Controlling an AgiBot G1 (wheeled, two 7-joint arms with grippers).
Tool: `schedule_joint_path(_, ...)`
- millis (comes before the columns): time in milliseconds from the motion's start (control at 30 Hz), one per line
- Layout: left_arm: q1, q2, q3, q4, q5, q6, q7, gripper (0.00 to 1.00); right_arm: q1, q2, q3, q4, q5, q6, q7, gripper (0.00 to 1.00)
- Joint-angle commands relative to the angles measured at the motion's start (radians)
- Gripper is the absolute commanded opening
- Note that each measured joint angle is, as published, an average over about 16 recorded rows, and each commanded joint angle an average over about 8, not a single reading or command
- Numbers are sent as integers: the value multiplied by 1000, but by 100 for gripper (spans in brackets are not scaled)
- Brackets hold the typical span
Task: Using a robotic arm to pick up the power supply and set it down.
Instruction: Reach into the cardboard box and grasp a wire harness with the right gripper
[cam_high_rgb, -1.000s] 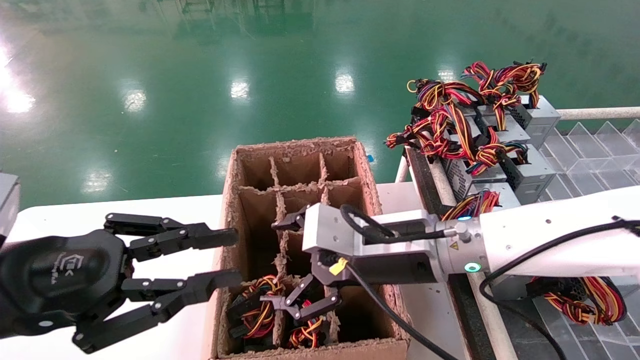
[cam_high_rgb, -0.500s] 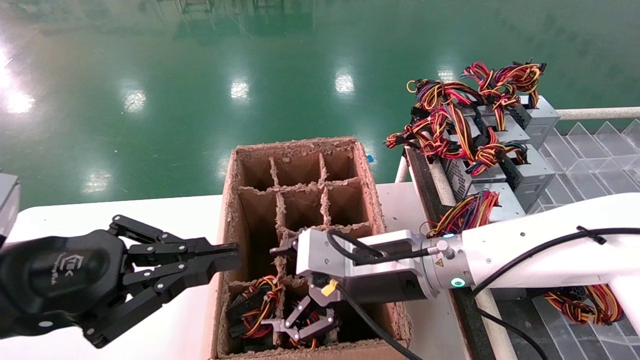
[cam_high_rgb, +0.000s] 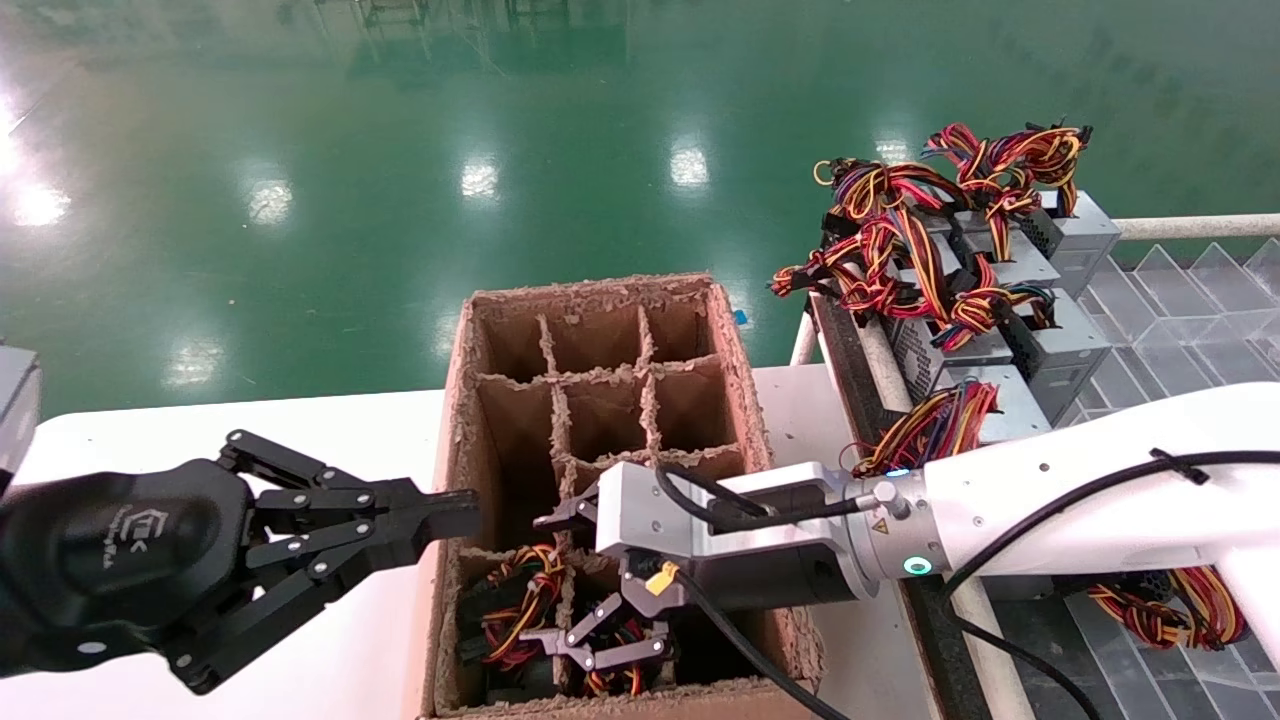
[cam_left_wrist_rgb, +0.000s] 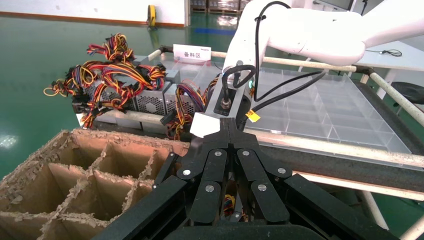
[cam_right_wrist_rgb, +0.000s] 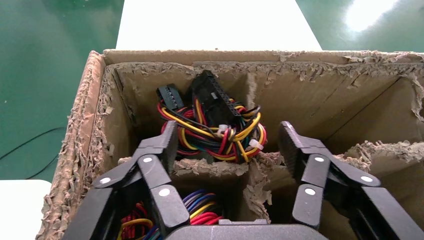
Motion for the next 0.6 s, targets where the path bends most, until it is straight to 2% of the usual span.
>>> schedule_joint_path(33, 0, 0, 0, 0, 0, 0, 0, 0, 2, -1, -1, -1, -1, -1, 0, 0)
schedule_joint_path(600, 0, 0, 0, 0, 0, 0, 0, 0, 22, -5, -4, 6, -5, -14, -5, 0)
